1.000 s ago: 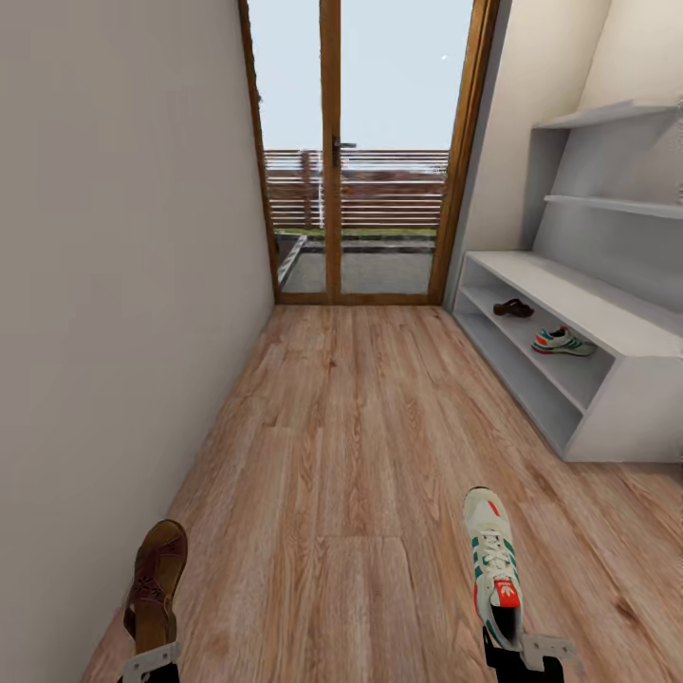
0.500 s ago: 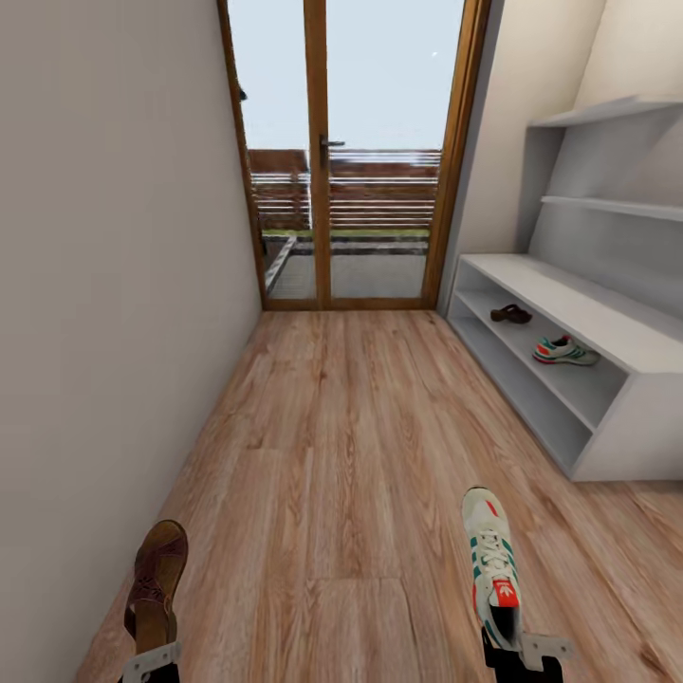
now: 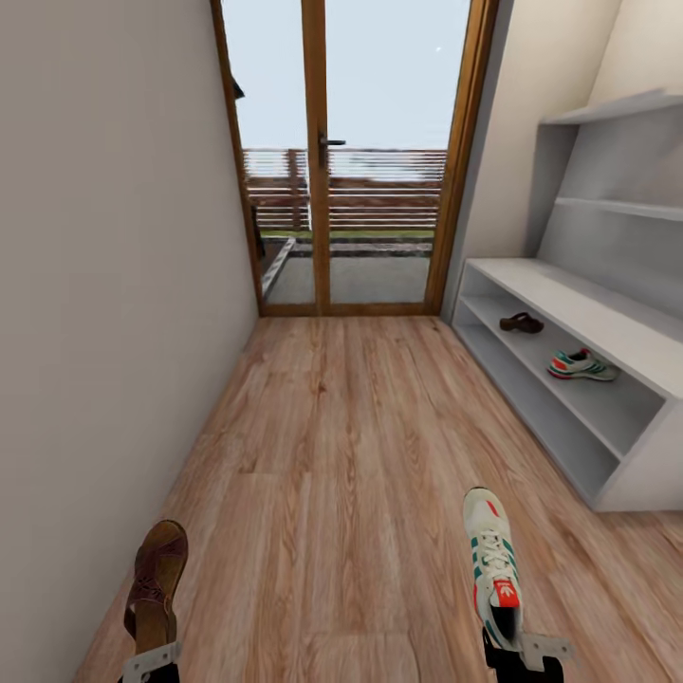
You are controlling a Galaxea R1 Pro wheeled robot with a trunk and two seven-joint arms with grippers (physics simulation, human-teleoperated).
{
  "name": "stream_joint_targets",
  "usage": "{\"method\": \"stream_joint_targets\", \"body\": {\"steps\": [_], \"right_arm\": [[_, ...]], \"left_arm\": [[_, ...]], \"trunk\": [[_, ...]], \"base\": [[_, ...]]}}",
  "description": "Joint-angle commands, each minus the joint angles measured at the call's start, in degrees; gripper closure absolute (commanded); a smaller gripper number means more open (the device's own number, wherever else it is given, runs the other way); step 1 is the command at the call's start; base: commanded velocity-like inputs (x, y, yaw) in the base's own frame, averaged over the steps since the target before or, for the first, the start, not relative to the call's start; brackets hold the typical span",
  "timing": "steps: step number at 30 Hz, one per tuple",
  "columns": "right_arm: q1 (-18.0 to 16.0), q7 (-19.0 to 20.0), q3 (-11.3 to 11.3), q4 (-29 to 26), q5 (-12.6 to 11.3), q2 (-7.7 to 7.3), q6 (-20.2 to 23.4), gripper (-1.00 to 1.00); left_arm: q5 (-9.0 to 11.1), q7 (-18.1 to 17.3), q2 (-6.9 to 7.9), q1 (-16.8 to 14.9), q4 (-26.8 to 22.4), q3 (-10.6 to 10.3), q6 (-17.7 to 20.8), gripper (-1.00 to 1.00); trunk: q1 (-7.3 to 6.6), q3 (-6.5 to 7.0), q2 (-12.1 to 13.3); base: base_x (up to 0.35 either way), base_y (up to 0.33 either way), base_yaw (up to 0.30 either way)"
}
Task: Pick up the two gym shoes and the two sandals from the corridor floor and place them onto the hallstand (shoe rack) in the corridor, making sure they are on the rack and not on the floor. Arrange them so the two gym shoes are next to each other and the two sandals are next to each other.
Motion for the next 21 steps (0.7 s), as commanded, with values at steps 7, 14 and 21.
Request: {"method": "stream_joint_targets", "body": {"steps": [7, 14, 21], "right_arm": [[0.0, -0.4, -0.2, 0.0, 0.5, 0.01, -0.2, 1.0], [0.0, -0.4, -0.2, 0.0, 0.5, 0.01, -0.2, 1.0], [0.0, -0.4, -0.2, 0.0, 0.5, 0.01, -0.2, 1.0]], "left_arm": [[-0.6, -0.1, -0.04, -0.1, 0.0, 0.5, -0.2, 1.0], [-0.6, -0.1, -0.04, -0.1, 0.0, 0.5, -0.2, 1.0], [-0.6, -0.1, -0.04, -0.1, 0.0, 0.5, -0.2, 1.0]], "trunk": [[0.02, -0.05, 0.0], [0.02, -0.05, 0.0], [0.02, -0.05, 0.0]], "base": [[0.34, 0.0, 0.0], [0.34, 0.0, 0.0], [0.34, 0.0, 0.0]]}}
